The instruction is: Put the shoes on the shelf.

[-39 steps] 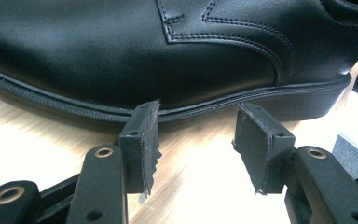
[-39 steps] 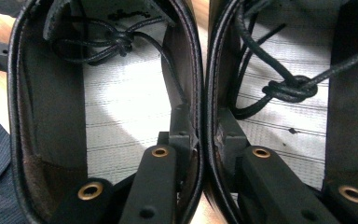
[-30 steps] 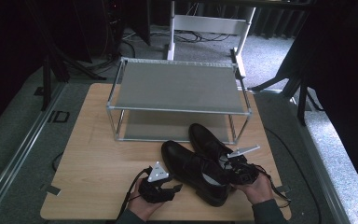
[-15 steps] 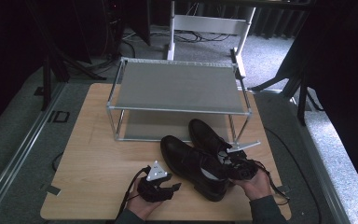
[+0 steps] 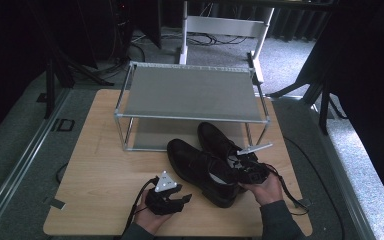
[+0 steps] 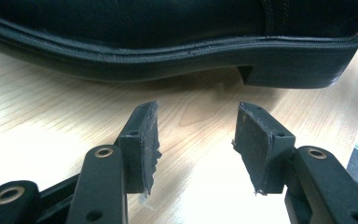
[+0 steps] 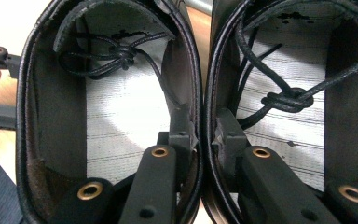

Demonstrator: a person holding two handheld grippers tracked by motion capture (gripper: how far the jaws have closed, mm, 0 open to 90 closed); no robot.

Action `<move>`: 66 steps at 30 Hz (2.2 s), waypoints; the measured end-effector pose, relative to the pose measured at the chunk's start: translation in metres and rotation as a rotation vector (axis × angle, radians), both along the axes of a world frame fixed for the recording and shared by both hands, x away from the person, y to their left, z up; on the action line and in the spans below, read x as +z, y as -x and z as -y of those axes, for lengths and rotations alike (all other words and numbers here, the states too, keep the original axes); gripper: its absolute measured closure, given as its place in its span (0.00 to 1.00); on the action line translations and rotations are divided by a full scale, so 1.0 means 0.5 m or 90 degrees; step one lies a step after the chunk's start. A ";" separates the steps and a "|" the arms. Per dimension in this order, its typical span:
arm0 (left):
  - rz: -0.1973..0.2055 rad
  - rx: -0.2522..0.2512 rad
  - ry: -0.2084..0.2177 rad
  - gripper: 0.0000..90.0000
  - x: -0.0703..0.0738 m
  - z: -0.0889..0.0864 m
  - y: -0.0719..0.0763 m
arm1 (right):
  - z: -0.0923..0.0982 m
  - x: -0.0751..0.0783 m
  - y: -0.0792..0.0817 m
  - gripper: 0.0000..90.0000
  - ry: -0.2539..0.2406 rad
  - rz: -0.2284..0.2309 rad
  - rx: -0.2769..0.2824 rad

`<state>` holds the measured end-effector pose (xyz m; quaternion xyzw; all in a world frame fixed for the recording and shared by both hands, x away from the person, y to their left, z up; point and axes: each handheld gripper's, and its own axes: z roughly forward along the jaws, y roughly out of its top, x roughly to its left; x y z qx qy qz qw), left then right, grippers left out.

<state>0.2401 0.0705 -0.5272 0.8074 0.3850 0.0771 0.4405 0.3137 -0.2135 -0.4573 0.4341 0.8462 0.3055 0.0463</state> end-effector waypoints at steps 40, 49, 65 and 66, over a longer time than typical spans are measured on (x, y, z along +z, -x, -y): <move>0.008 0.069 -0.009 0.55 0.030 -0.040 -0.082 | -0.088 -0.001 -0.091 0.89 -0.029 0.011 -0.069; 0.007 0.075 -0.013 0.55 0.030 -0.041 -0.093 | -0.094 -0.012 -0.110 0.89 -0.039 0.002 -0.094; 0.021 0.068 -0.015 0.55 0.045 -0.018 -0.108 | -0.116 -0.020 -0.122 0.89 -0.052 0.016 -0.134; 0.022 0.068 -0.015 0.55 0.046 -0.018 -0.109 | -0.121 -0.019 -0.123 0.89 -0.047 0.021 -0.134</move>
